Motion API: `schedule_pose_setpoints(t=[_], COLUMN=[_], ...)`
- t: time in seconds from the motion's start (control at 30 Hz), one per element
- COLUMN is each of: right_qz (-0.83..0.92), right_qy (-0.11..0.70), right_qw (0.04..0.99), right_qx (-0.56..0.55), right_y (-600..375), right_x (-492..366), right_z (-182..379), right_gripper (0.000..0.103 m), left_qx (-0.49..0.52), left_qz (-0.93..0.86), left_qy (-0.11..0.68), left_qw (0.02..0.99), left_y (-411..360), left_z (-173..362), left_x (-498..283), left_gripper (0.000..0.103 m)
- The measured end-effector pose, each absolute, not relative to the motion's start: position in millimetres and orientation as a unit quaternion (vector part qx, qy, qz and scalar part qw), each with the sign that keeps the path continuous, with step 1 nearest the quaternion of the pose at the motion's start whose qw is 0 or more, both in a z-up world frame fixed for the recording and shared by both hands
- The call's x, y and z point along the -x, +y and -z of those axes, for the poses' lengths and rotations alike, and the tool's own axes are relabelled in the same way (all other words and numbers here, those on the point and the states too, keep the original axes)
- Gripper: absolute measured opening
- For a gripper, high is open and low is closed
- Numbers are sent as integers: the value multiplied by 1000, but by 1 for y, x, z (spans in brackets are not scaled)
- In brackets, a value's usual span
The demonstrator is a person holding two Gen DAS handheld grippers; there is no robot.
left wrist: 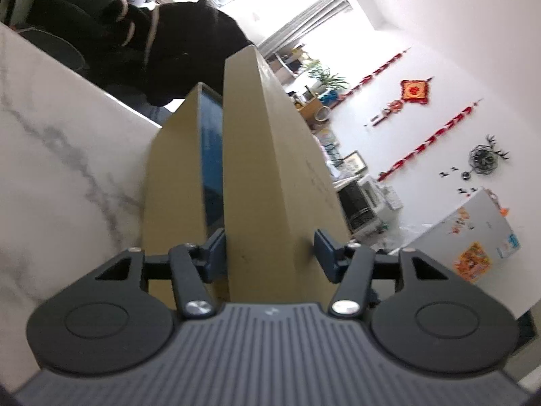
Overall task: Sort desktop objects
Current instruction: 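Grasp the lid edge with the left gripper beside the box wall, then lower the lid onto the cardboard box with both grippers holding its edges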
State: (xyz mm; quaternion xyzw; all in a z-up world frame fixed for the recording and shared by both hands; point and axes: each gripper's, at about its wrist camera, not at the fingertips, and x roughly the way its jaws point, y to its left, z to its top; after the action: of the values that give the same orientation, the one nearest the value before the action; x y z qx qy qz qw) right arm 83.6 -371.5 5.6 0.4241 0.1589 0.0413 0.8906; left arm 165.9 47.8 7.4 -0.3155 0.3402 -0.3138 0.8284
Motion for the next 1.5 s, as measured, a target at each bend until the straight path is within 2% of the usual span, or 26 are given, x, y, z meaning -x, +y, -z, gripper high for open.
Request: schedule_pose_setpoints(t=[0.3,0.43,0.67,0.9,0.97,1.1,1.3,1.4,1.5], right_qz=[-44,-39,-41,-48,-52,-69,-70,-65,-72], right_qy=[150,145,155,185,195,197,170,168,181], right_qw=[899,906,906,880,871,862,874,885,888], right_qx=[-408,-395,-391,-434,-449,-462,-450,-430,-416], right_y=[-368,-367,-367,-384,-388,-387,-380,-373,-363], right_x=[-79,-80,-90,-100,-101,-98,-87,-86,-89], right_z=[-9,-14,-10,10,18,24,5,-10,-15], right_gripper=[75,77,76,75,70,69,69,69,68], left_qx=[311,271,270,268,266,258,273,288,279], left_qz=[301,277,279,275,272,252,258,258,242], left_qy=[311,290,302,306,305,296,304,306,310], left_qw=[846,875,870,871,873,885,876,870,876], left_y=[51,54,56,52,52,55,58,59,56], left_z=[-7,-15,-18,-21,-22,-26,-20,-19,-17], left_x=[-149,-139,-148,-162,-165,-164,-168,-171,-171], left_gripper=[53,58,61,61,61,61,57,46,48])
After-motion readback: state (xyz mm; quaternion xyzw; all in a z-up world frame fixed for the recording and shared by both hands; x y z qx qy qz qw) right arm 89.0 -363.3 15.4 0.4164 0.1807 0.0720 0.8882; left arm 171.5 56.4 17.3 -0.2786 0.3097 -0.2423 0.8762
